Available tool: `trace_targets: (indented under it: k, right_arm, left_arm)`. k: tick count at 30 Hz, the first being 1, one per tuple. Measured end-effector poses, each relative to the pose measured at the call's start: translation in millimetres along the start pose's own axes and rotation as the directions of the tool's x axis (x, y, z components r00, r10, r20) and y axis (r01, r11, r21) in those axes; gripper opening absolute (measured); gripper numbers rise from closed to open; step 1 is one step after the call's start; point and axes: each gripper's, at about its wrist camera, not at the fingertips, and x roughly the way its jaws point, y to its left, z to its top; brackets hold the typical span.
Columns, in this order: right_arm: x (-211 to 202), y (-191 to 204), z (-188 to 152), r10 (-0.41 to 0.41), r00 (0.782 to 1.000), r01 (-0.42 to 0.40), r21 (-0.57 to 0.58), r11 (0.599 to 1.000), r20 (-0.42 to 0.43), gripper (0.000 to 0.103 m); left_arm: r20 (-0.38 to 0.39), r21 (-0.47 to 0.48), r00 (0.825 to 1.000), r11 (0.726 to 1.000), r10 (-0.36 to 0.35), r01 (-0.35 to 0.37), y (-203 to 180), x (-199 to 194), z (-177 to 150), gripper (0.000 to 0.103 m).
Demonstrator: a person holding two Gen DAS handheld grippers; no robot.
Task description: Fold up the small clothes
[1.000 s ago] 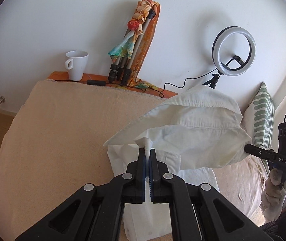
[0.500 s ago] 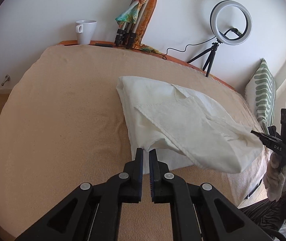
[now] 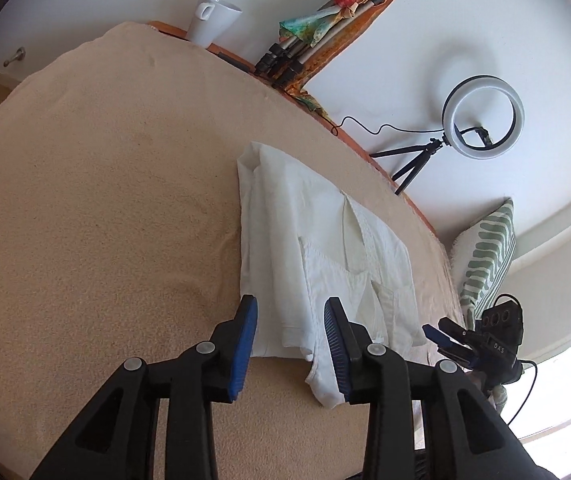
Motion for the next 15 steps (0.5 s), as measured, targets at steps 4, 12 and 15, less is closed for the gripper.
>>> trace_targets:
  k: [4,12,15]
  right_arm:
    - [18.2,-7.4,0.8,0.042,0.999,-0.04,0.055,0.998,-0.03,0.044]
    - [19.5,24.2,-0.8,0.13,0.989,-0.13,0.007,0.992,-0.073,0.004]
    - [23.8,25.8,-6.6,0.097,0.99,-0.1,-0.019,0.995,-0.107,0.004]
  left_arm:
    - [-0.035,-0.032,0.999,0.999,-0.011,0.01,3.7,18.7,4.2,0.0]
    - [-0.046,-0.003,0.998,0.999,0.034,-0.034,8.4,15.2,-6.3,0.0]
    - [-0.084,-0.023,0.995,0.998,0.062,-0.064,22.7,28.3,-11.9,0.0]
